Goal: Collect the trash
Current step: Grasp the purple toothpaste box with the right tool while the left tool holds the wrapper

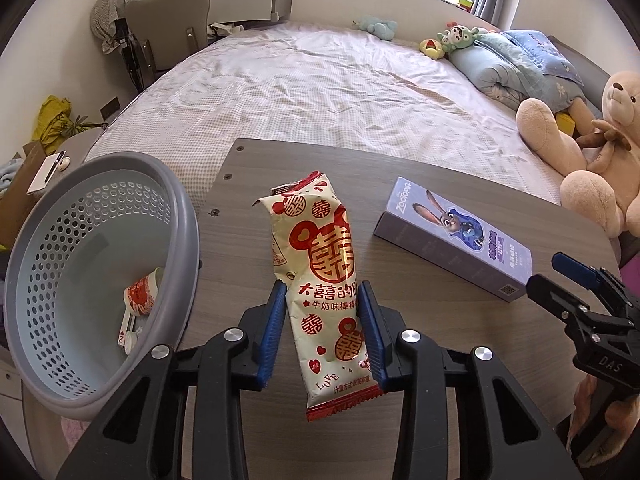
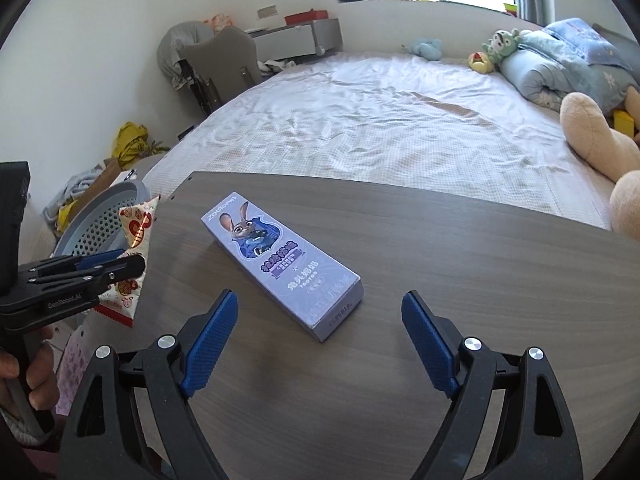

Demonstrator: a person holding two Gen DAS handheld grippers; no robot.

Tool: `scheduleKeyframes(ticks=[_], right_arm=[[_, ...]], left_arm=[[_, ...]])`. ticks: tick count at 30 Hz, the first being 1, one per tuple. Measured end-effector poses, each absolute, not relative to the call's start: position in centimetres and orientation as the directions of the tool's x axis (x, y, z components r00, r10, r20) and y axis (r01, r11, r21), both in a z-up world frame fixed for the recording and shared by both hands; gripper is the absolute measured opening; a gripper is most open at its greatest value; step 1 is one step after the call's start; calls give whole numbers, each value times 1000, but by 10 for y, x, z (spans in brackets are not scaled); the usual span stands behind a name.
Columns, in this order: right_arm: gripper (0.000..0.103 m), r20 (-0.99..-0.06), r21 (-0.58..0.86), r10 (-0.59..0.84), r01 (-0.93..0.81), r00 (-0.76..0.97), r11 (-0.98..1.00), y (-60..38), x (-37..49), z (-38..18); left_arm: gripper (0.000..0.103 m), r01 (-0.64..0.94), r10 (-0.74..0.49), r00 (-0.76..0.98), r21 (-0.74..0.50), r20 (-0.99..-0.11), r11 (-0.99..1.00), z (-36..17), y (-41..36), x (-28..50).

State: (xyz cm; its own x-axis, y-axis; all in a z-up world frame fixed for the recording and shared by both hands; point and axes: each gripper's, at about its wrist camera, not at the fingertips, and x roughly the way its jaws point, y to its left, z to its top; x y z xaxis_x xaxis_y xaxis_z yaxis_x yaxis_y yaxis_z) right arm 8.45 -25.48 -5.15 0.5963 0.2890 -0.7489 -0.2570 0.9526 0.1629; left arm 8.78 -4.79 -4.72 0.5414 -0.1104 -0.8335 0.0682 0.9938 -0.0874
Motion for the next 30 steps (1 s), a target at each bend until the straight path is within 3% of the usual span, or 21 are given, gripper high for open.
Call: scheduleKeyframes(ticks=[5,16,23,30], right_arm=[[82,-772,78,302,-388,559,919,-231,103,-57],[78,-823,39,287,-454,491,890,-213,132,-70],[66,-841,33,284,-481,460,876,-205,134,-75],[45,-836,70,300,-454,459,888,-201,126,-72]], left_arm=[[36,44,-95,567,-85,-818,995,-37,-42,84],[36,42,-78,590,-65,-803,997,-28,-42,83],[36,42,-79,589,-67,-805,997,-28,-41,83],[36,29,-83,591,-82,-802,996,-28,-34,82]])
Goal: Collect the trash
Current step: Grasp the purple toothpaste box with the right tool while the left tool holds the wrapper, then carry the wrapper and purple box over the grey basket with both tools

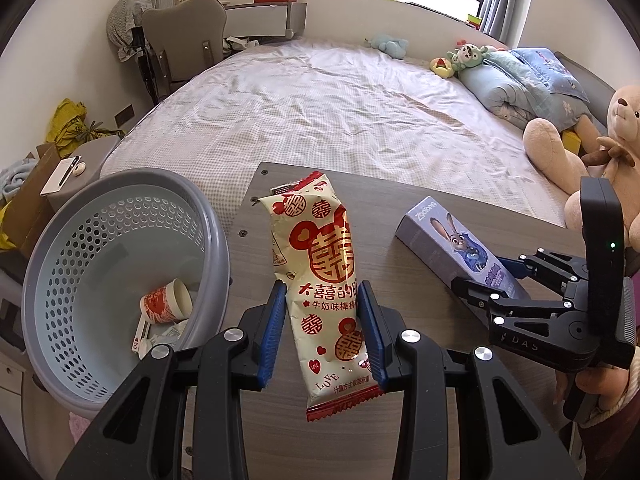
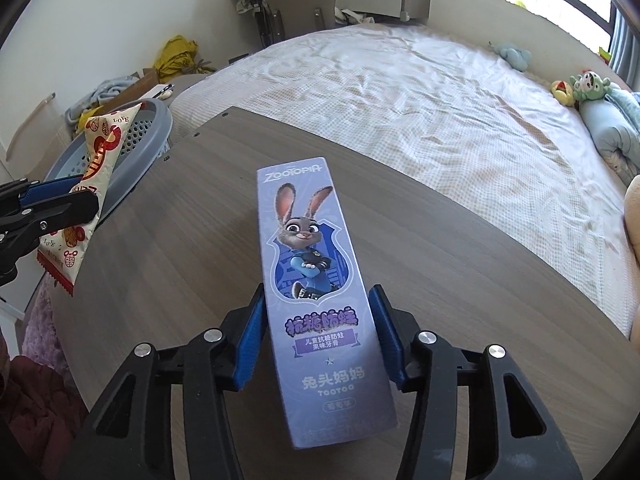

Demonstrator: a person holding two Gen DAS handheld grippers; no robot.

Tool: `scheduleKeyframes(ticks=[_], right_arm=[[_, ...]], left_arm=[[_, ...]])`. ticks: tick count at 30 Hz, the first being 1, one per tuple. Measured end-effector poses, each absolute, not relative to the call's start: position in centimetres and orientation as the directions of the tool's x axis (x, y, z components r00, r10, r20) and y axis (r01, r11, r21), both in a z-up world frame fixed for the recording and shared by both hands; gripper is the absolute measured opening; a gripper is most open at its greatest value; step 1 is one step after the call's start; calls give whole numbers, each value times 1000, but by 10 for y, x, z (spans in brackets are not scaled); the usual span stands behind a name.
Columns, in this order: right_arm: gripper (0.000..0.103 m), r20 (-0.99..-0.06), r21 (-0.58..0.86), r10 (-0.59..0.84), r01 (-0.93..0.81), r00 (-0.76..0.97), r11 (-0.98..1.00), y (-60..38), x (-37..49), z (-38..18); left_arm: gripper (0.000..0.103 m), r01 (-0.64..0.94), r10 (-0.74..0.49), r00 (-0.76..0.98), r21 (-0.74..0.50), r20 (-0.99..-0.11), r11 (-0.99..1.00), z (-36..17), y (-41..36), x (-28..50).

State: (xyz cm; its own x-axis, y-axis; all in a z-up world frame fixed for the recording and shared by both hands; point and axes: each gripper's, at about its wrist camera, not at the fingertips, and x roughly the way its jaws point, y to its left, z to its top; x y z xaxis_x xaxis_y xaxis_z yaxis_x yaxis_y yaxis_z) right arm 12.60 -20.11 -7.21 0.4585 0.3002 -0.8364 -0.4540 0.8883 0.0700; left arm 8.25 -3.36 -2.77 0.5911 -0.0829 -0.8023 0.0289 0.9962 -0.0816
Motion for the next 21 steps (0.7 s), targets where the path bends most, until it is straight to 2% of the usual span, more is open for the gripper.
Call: scheduleKeyframes(ticks=[10,21], right_arm=[[43,-771,140,321,-346,549,928,-187,94,-46],[43,-718,213,393,-356,575,910,-119,82,-21]], left_arm=[[36,-6,-64,609,-85,-790,996,-26,-2,73],[36,-87,-5,627,-76,-779,993,-25,61,66]])
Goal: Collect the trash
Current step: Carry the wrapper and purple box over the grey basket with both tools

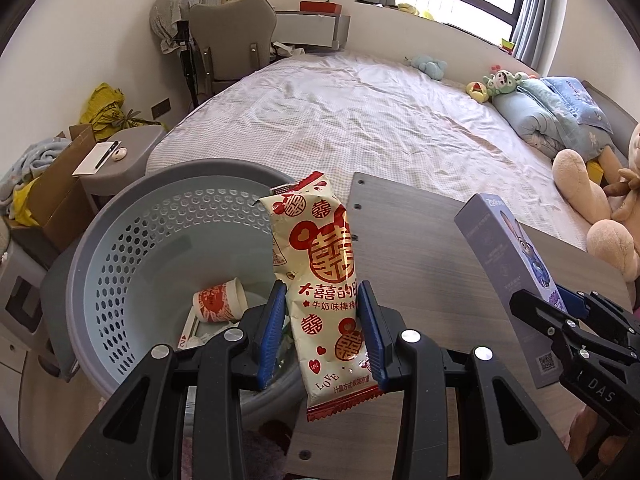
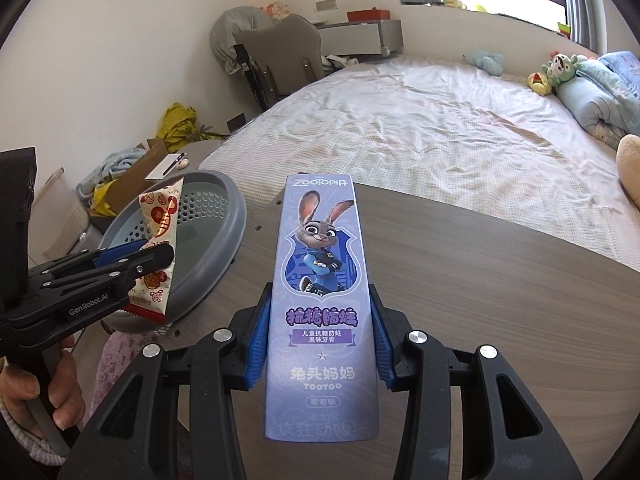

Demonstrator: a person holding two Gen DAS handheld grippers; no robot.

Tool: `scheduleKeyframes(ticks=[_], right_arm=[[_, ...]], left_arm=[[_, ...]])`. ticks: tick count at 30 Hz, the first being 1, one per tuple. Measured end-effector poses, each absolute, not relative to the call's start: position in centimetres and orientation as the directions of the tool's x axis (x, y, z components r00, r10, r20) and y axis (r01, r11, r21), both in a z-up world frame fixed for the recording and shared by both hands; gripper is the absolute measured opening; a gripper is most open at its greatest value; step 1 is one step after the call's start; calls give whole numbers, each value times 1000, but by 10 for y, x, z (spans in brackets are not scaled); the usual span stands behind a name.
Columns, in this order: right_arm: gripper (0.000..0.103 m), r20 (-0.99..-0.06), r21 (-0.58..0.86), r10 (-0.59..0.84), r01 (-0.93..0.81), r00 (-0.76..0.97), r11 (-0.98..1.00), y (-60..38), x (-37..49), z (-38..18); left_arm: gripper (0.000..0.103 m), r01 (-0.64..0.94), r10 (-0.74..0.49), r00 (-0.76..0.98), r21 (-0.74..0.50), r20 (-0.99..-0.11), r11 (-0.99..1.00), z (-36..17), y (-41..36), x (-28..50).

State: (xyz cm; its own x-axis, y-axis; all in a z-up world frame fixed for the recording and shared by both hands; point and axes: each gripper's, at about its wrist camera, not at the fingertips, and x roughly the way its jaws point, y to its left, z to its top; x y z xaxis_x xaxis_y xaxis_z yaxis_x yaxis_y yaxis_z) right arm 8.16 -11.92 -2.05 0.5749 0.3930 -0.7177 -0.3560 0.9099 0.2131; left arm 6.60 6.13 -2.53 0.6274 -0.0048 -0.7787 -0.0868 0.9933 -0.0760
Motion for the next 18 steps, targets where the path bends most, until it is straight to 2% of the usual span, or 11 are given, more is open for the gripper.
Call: scheduleKeyframes(ticks=[7,18], right_arm=[[43,-715,238,432,-390,549,889,-72,92,-16],[43,-745,201,447,-473,496,858,-6,102,-18]], left_arm=[[36,-149,70,643,-35,-763,988,-22,106,66],[36,-216,110,614,-33,-782,976,-36,161,71]])
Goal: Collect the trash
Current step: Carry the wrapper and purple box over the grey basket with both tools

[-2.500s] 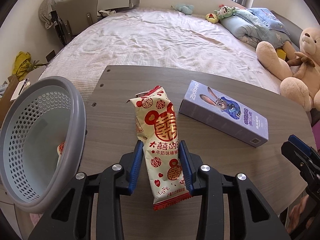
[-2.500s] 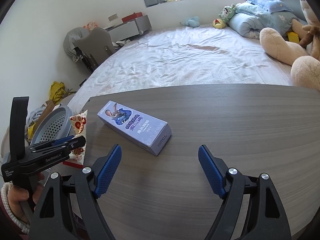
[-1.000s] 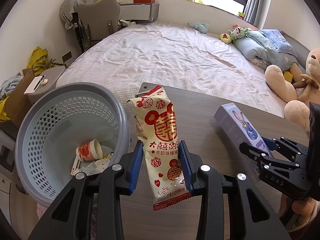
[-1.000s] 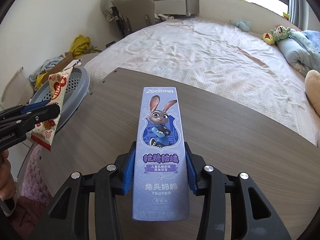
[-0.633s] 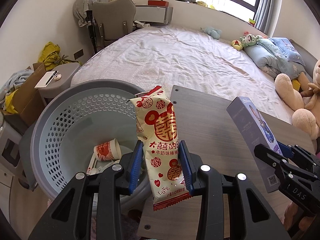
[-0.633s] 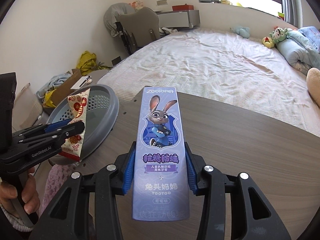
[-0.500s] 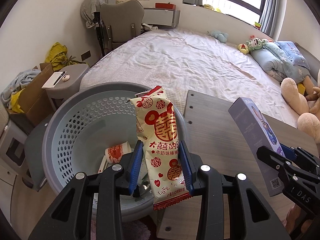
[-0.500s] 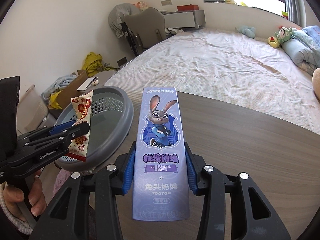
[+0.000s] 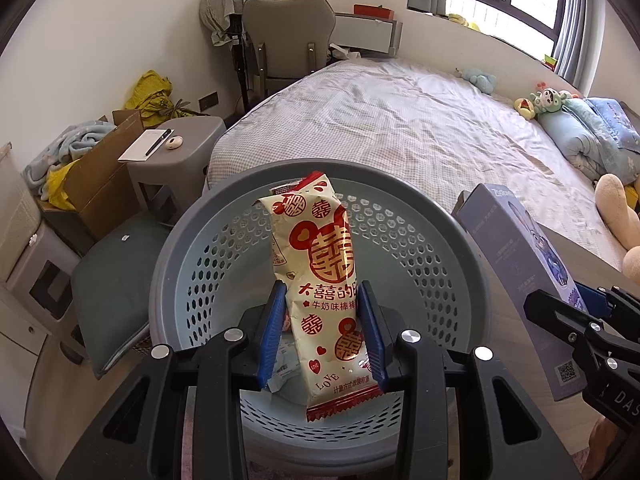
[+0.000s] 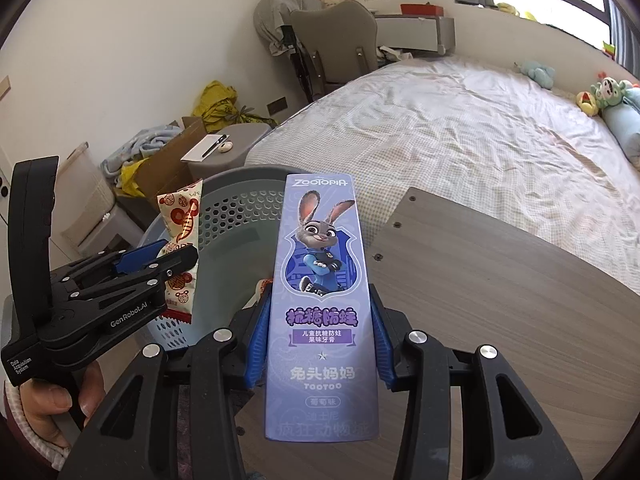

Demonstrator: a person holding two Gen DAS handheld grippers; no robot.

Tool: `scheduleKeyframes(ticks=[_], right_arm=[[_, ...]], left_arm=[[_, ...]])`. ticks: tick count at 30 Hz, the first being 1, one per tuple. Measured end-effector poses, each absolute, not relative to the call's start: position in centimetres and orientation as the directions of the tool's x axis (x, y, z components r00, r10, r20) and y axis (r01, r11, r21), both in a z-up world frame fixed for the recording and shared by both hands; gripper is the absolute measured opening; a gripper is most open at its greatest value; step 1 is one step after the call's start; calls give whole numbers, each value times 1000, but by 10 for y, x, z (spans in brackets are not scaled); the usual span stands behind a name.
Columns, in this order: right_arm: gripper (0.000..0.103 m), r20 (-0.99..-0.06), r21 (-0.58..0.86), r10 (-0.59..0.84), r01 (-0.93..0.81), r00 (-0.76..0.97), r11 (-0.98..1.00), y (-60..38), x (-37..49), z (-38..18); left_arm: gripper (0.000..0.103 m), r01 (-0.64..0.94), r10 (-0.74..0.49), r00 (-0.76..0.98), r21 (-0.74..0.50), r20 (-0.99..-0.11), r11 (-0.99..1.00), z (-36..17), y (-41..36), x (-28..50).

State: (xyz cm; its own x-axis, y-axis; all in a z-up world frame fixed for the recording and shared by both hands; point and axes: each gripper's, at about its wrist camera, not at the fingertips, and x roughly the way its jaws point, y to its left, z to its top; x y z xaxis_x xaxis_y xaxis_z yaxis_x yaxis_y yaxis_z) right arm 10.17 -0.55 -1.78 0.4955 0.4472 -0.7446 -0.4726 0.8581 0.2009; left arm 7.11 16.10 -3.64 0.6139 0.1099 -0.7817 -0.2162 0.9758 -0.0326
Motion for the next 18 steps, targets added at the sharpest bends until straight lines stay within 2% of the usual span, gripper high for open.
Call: scheduleKeyframes(ticks=[16,18], right_arm=[[43,-760,183,471,-549,447,816,50,115,-24],[45,-757,178,471,-551,452,815,51,113,-24]], left_arm=[[36,-264,146,612,-27,-778,964,-39,194,72],[43,-272,152,611,-26,-777,962,-38,196,71]])
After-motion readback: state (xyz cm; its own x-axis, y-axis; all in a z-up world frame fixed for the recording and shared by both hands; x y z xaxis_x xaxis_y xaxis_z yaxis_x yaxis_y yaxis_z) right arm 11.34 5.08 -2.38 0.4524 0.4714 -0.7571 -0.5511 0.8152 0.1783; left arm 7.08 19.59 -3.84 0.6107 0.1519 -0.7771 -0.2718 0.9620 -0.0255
